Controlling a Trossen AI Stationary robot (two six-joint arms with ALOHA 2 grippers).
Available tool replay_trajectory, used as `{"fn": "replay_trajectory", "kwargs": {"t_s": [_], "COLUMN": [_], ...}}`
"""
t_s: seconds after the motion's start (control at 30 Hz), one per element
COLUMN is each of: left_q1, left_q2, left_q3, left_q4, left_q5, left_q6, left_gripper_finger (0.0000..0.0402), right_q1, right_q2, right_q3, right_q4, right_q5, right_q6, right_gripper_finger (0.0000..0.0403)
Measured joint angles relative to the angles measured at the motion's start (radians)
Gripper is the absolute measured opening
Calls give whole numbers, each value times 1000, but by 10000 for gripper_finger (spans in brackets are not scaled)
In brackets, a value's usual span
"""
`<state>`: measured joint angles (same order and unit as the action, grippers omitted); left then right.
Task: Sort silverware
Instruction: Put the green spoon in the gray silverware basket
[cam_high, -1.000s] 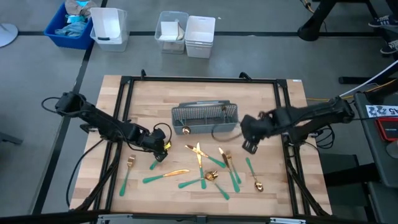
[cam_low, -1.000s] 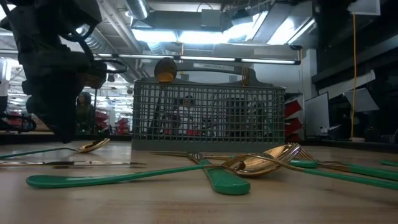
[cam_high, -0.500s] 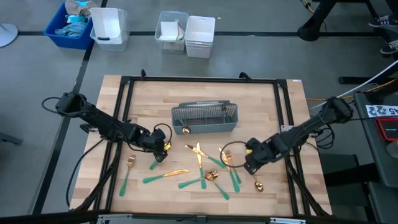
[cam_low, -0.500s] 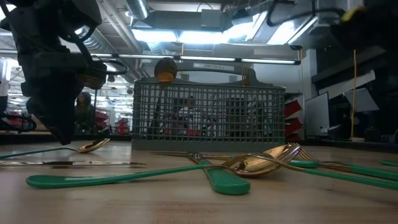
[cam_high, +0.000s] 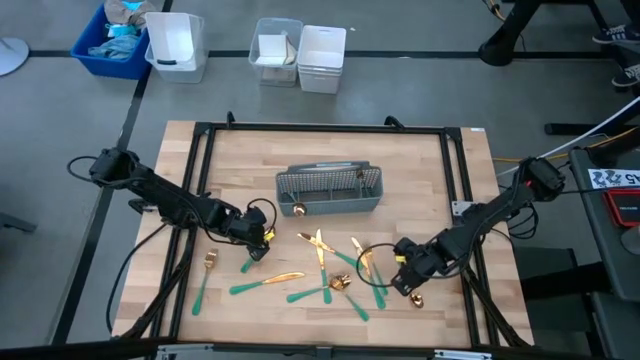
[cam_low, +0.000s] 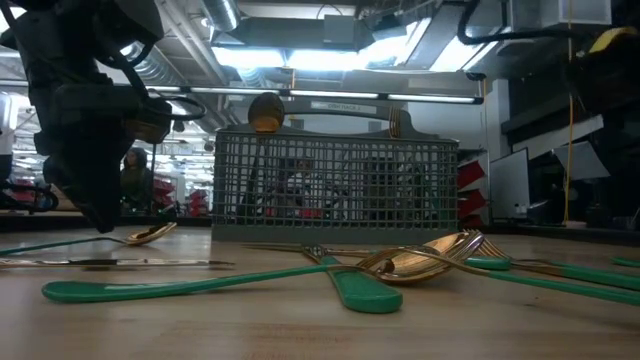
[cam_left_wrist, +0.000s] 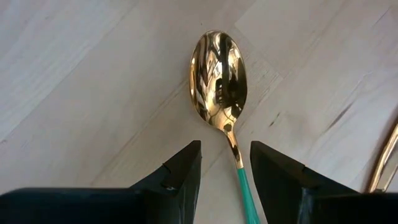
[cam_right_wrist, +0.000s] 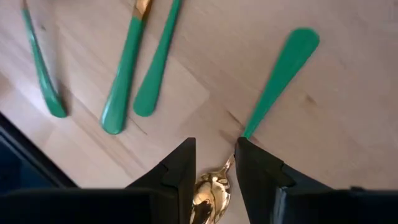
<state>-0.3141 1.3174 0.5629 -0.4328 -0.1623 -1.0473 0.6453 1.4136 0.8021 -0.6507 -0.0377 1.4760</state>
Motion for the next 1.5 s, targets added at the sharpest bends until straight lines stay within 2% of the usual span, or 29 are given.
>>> {"fn": "replay_trajectory", "kwargs": {"t_s": [0.57, 0.67, 0.83, 0.97, 1.17, 1.3, 1.5], "left_q1": [0, 0, 0, 0, -1, -2, -2], "left_q2": [0, 0, 0, 0, -10, -43, -71], "left_q3": [0, 0, 0, 0, 0, 0, 0], "left_q4": [3, 3, 5, 26, 169, 277, 502], "left_q5": [0, 0, 0, 0, 2, 15, 29], "left_q6": [0, 0, 0, 1, 84, 145, 263], "left_gripper_finger": [130, 130, 130, 130, 130, 130, 130], "right_q1": [9, 9, 9, 9, 0, -24, -80], "right_q2": [200, 206, 208, 212, 212, 212, 211], "right_q3": [6, 5, 14, 43, 130, 212, 341], "right_q4": [1, 2, 5, -14, -113, -201, -265], "right_q5": [-90, -90, -86, -67, -33, 13, 154], "right_q6": [12, 12, -15, -44, -143, -231, -498], "right_gripper_finger": [111, 90, 16, 21, 7, 12, 5]}}
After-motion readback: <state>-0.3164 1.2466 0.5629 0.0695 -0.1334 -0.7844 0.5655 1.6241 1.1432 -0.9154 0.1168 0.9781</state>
